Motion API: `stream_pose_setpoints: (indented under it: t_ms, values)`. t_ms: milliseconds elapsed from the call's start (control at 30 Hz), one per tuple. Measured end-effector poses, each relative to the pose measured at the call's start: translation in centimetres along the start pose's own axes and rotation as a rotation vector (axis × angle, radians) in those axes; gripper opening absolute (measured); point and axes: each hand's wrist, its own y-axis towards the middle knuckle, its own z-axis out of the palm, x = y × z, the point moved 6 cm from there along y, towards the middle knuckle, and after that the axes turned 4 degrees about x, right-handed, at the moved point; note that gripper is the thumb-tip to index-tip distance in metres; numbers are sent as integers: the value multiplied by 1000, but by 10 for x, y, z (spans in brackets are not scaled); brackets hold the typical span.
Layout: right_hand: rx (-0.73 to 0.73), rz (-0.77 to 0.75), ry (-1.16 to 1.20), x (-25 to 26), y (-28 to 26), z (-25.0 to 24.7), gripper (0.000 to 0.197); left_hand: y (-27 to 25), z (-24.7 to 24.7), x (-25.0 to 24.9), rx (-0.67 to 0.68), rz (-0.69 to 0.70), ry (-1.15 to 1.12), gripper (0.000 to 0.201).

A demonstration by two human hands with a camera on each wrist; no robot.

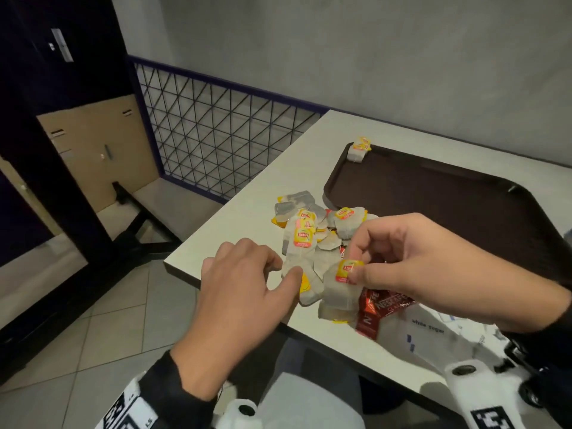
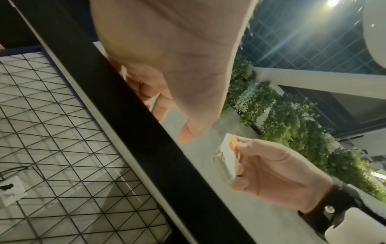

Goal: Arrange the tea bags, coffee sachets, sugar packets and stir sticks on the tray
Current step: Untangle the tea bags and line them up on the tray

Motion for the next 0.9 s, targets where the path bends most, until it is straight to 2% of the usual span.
stream_pose_setpoints:
  t_ms: [167, 300, 433, 767, 900]
  values:
    - [60, -25, -26, -3, 2, 10, 10, -1, -2, -2, 26, -51, -93, 19]
    - [-2, -56, 3, -8, 4, 10, 19, 1, -5, 2, 14, -92, -376, 15]
    - [-32, -80, -10, -8, 4, 10, 22, 0, -9, -1, 45, -101, -663, 15]
    - [-90, -47, -177, 0, -9, -8, 10, 3, -11, -8, 29, -78, -915, 23]
    - [-152, -123, -263, 17, -15, -4, 8, 3, -13, -24, 89, -71, -1008, 27]
